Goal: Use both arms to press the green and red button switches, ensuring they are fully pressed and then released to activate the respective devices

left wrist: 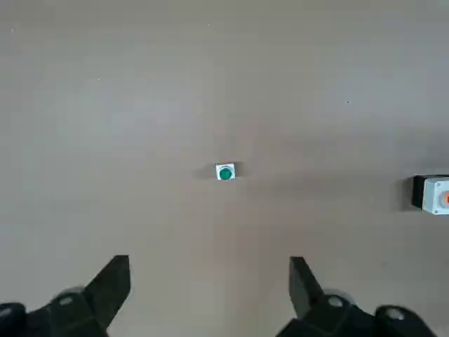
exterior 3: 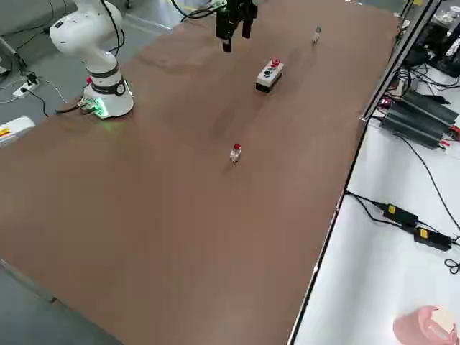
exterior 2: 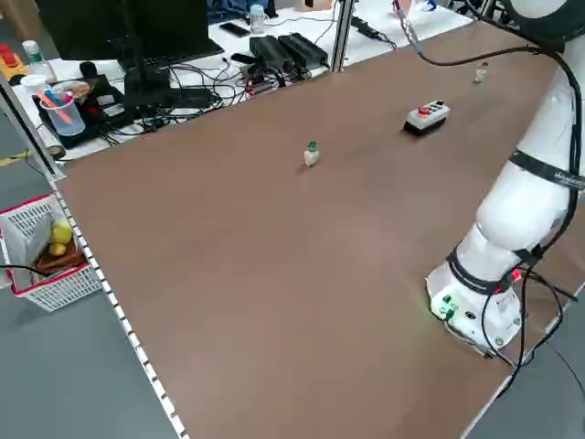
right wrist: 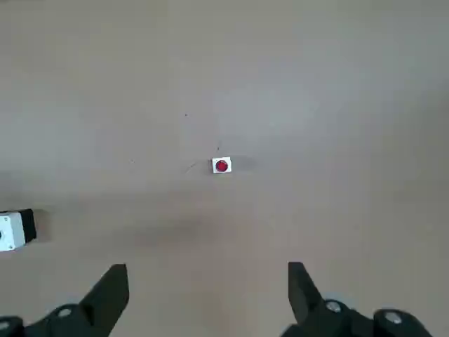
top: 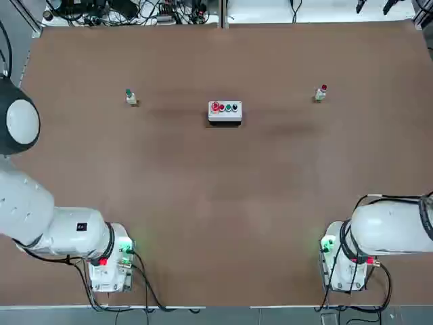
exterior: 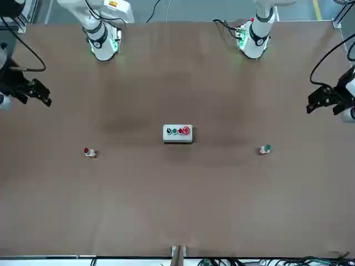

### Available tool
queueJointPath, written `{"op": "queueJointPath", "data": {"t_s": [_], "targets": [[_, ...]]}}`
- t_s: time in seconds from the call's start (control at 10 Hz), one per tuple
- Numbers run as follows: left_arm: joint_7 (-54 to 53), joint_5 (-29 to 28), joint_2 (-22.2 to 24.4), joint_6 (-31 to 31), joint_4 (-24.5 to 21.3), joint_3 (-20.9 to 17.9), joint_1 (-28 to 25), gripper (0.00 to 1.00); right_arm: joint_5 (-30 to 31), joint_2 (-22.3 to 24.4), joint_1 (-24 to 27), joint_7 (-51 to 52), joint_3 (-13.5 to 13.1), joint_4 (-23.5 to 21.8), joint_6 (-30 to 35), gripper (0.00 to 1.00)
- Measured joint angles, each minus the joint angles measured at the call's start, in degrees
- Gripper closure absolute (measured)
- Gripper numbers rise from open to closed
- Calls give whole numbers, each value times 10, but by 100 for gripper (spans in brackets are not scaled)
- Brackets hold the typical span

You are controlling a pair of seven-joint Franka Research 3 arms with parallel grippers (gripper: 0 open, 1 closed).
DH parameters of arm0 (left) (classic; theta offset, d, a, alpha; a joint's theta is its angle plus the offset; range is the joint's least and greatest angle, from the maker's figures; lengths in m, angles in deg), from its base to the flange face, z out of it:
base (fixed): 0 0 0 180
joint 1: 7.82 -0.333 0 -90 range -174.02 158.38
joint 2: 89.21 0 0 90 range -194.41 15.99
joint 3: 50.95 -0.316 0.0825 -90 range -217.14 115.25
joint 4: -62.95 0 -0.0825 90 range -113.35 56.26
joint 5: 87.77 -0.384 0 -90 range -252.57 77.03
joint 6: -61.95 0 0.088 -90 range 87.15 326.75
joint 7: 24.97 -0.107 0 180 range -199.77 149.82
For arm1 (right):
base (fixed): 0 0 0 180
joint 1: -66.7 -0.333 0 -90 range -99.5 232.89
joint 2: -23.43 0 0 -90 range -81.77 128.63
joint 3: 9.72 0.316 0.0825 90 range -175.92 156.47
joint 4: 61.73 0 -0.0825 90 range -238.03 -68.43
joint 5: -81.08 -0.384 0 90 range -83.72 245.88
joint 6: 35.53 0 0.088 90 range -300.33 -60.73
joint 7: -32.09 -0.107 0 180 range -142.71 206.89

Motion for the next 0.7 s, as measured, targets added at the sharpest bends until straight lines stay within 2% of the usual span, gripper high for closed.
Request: {"op": "queueJointPath", "data": {"t_s": [0.4, 0.5, 0.7], "targets": [[0, 0, 0, 0, 0, 0, 0, 0, 0, 0, 0, 0, 2, 0, 0, 0], [0, 0, -1, 1, 0, 0, 0, 0, 0, 0, 0, 0, 3, 0, 0, 3], [0, 0, -12, 8, -3, 0, -1, 0, 0, -1, 0, 8, 3, -5, -2, 15]]}}
